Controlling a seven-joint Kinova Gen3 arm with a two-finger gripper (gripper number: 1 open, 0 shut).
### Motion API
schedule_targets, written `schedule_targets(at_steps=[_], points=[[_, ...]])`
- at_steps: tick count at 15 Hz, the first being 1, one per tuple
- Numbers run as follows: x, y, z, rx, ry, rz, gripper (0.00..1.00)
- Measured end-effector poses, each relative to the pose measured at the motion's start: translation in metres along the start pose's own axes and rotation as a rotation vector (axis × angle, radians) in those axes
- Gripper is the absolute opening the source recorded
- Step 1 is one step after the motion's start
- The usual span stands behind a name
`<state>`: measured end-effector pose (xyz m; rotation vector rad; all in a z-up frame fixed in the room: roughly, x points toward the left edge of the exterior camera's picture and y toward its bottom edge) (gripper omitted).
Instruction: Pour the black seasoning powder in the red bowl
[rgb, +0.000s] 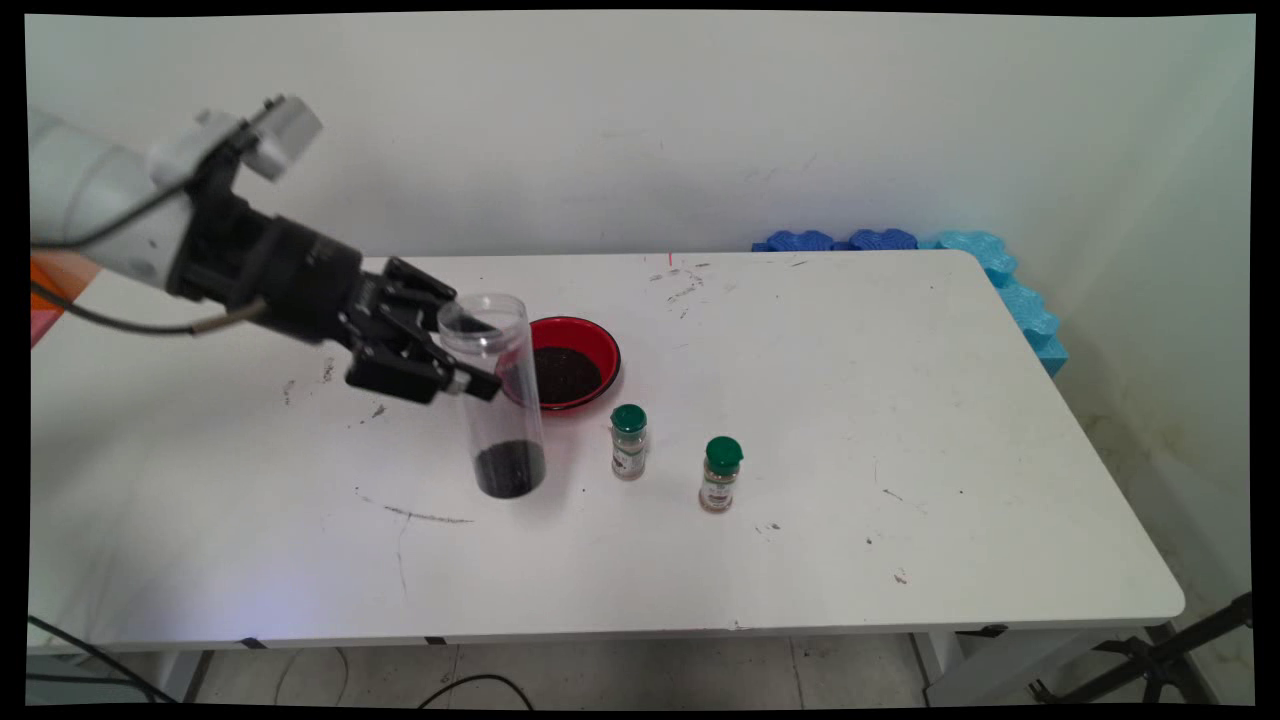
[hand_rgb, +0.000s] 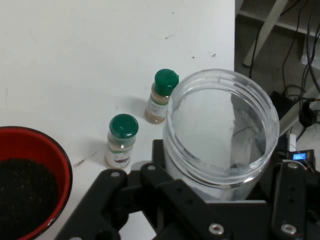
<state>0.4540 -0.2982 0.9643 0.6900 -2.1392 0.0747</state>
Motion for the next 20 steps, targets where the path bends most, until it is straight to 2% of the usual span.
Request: schedule_targets(at_steps=[7,12,14,16,20], points=[[0.039,-0.017,-0.032,0.019,-0.019,-0.060,0.00],[0.055,-0.027,-0.033,0.019,-0.044,-0.090,0.00],[0.059,-0.032,-0.028,0.004,-0.050,-0.112,0.00],[0.062,-0.037,-0.022,-0.013,-0.056,-0.158,0.00],[0.061,-0.049,-0.007,-0.037,-0.091,-0.317,0.00]])
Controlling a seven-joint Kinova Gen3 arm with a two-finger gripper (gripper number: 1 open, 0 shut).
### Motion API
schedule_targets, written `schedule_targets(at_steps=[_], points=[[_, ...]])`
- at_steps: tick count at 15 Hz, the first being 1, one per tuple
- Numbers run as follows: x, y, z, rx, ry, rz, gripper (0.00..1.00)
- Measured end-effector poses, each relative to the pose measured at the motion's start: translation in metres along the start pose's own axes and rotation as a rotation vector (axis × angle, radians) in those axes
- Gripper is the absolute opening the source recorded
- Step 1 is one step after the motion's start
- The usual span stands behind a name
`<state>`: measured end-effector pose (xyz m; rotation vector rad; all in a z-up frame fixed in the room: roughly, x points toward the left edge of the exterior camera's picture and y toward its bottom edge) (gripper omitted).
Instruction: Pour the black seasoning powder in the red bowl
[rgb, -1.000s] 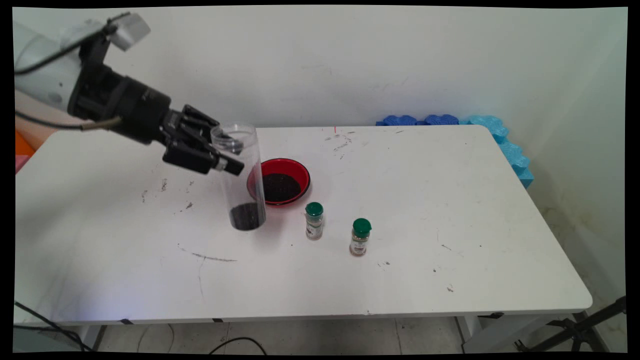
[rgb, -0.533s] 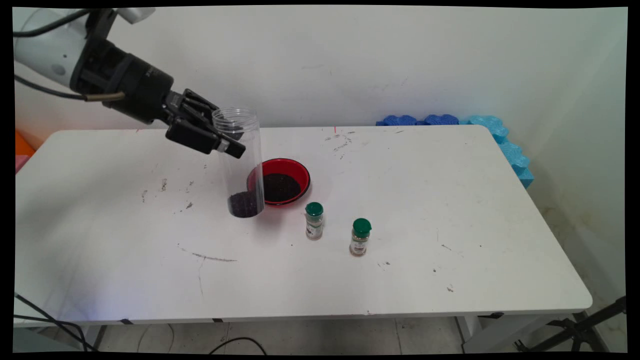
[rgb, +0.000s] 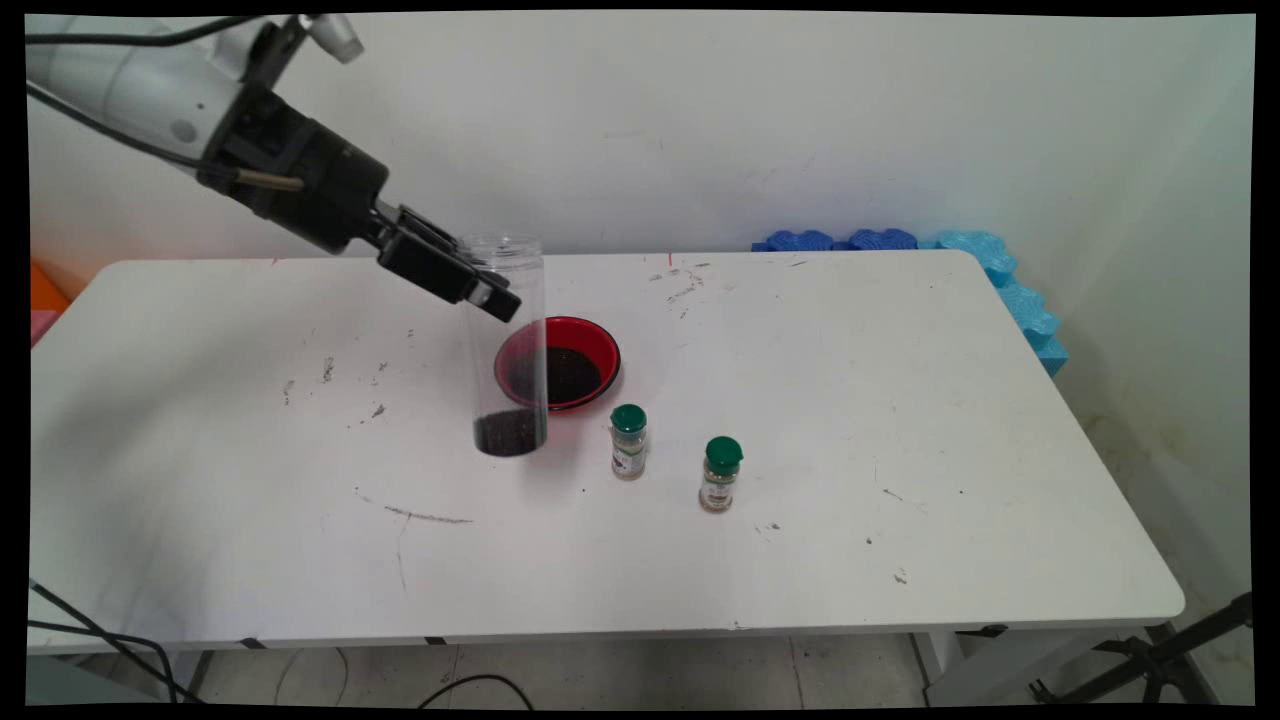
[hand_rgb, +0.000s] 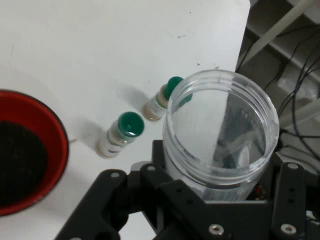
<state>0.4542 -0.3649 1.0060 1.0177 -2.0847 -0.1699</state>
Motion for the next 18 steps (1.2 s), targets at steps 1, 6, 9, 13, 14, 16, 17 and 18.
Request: schedule_targets(at_steps=[1,6,9,13,14,16,17,18], points=[[0.001,-0.003,0.004,-0.010,-0.004,-0.040,0.00],[-0.001,-0.019,0.023,-0.041,-0.025,-0.253,0.00],[-0.004,-0.029,0.028,-0.047,-0.025,-0.356,0.00],[-0.008,-0.045,0.034,-0.067,-0.014,-0.538,0.00],[-0.009,-0.048,0.034,-0.074,-0.011,-0.583,0.00],[-0.011,-0.055,0.035,-0.095,-0.002,-0.715,0.00],[-0.012,-0.057,0.035,-0.104,0.001,-0.772,0.00],[-0.013,-0.059,0.035,-0.108,0.004,-0.810,0.00]])
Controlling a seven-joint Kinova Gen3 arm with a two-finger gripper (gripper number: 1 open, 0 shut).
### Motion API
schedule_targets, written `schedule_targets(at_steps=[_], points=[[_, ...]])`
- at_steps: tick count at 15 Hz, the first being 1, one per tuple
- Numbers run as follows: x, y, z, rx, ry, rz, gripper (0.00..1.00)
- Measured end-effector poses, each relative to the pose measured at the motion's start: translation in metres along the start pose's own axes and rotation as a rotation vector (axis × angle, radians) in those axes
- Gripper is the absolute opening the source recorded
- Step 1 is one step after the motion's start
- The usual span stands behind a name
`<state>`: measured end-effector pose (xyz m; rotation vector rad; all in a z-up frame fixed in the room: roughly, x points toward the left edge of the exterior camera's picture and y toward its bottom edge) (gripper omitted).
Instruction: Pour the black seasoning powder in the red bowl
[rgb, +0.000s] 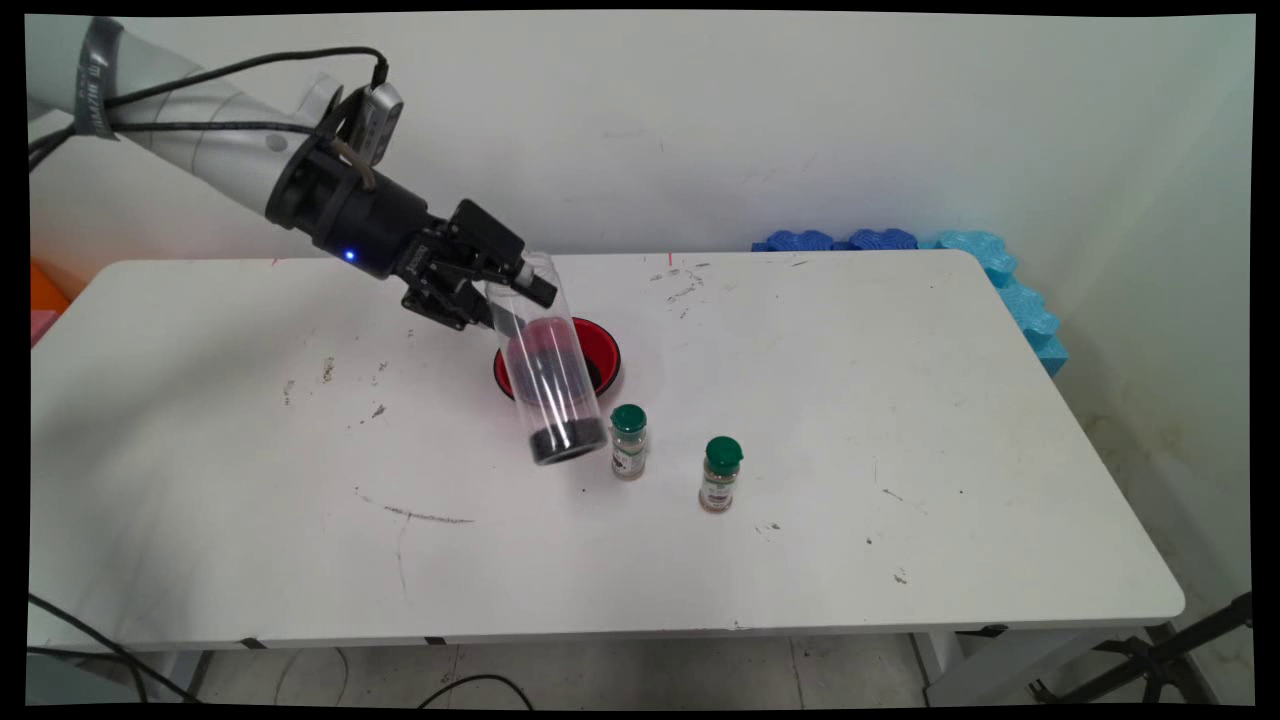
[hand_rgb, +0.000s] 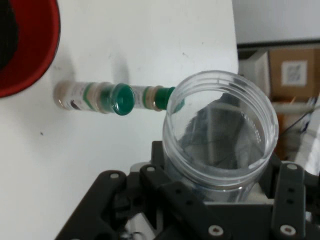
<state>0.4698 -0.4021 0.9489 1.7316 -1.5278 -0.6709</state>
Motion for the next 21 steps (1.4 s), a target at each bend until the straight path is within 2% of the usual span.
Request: schedule_targets(at_steps=[10,21], points=[[0.005,-0.026,0.003,-0.060,0.020,-0.460,0.00],[0.008,-0.037,0.010,-0.152,0.037,-0.853,0.00]])
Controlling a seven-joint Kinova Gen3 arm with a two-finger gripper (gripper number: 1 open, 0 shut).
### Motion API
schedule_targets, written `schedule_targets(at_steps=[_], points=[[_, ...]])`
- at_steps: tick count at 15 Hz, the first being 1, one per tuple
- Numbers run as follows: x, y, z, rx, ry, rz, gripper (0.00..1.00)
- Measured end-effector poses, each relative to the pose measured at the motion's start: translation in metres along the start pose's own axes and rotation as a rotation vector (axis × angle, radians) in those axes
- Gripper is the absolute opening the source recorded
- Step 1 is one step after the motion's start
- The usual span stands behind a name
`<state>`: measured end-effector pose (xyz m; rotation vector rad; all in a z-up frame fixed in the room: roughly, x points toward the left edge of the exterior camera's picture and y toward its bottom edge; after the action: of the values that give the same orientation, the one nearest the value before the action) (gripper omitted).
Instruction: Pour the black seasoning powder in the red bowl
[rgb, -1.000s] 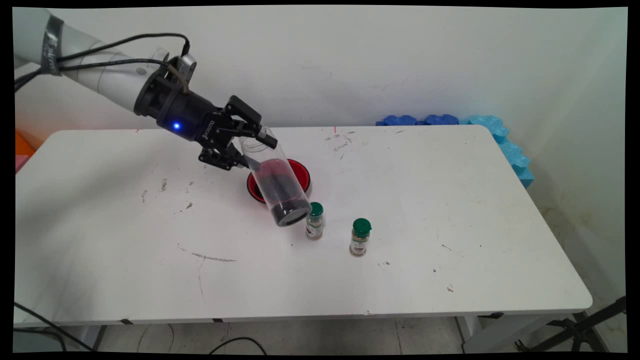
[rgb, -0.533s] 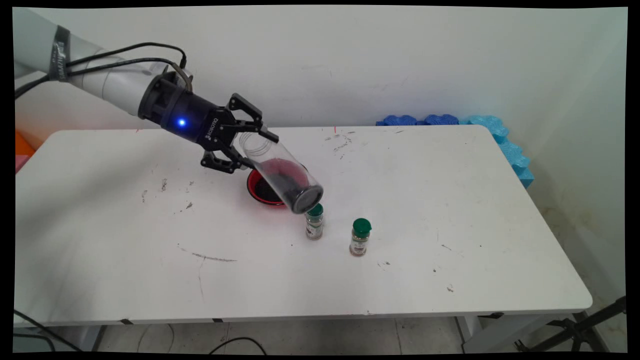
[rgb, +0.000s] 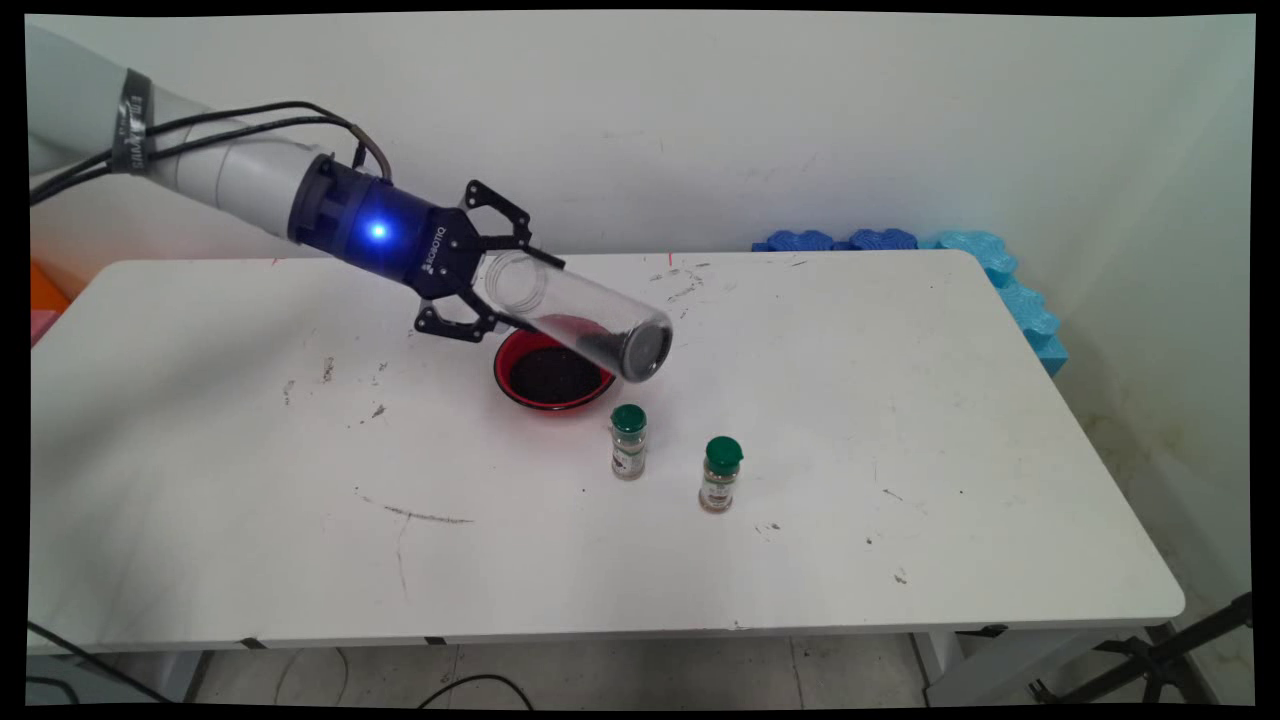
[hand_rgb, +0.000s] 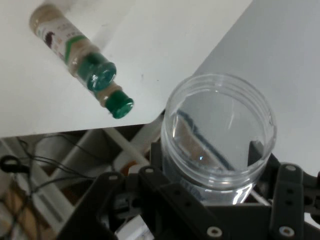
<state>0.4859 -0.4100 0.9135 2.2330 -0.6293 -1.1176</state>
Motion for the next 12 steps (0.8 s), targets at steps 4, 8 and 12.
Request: schedule_targets(at_steps=[4,8,12], points=[[0.003,0.000,0.005,-0.042,-0.002,-0.120,0.00],[0.007,0.001,0.012,-0.085,-0.001,-0.224,0.00],[0.009,0.000,0.018,-0.113,-0.002,-0.294,0.00]])
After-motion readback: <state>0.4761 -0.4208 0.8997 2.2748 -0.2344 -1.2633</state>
